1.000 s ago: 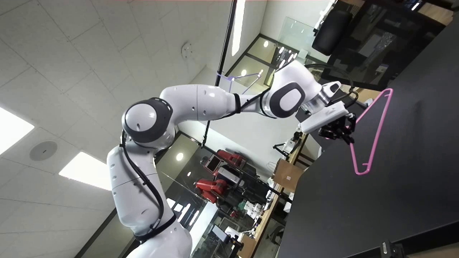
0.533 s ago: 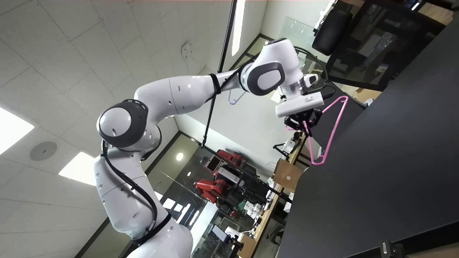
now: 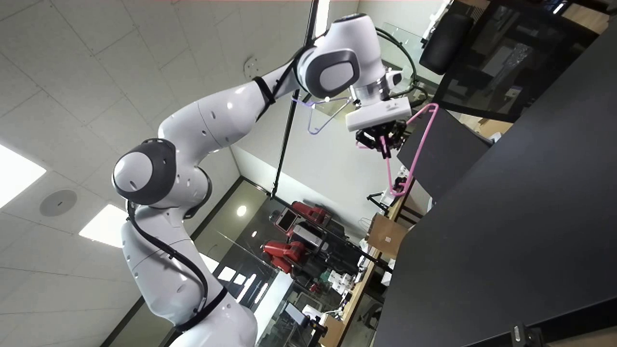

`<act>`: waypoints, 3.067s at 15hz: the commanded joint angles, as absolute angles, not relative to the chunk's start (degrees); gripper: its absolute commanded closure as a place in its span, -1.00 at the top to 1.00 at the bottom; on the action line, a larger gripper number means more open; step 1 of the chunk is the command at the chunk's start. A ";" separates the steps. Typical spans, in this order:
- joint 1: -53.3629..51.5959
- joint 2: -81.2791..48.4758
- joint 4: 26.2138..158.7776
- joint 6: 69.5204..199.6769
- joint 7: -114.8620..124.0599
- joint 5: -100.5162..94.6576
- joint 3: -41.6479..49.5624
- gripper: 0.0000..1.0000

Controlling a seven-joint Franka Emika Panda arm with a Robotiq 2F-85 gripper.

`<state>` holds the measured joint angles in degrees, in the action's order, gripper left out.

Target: Pick the pink hanger on the table and hang it on the stand

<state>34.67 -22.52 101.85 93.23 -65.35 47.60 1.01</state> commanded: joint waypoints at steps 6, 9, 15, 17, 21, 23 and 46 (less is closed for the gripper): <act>31.20 -20.03 95.96 87.52 -62.77 53.29 11.01 -0.96; 30.56 -20.69 97.41 87.58 -65.75 53.62 12.06 -0.83; 29.97 -21.22 97.51 87.60 -65.82 53.60 12.17 -0.83; 29.98 -21.22 97.51 87.60 -65.83 53.60 12.20 -0.83; 30.01 -21.56 96.82 87.26 -65.75 54.26 12.13 -0.96; 30.09 -22.22 94.63 85.90 -64.93 56.07 12.24 -0.96; 34.57 -41.42 45.07 75.76 -45.73 79.57 9.02 -0.96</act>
<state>32.68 -35.98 55.09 77.07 -53.49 76.70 10.15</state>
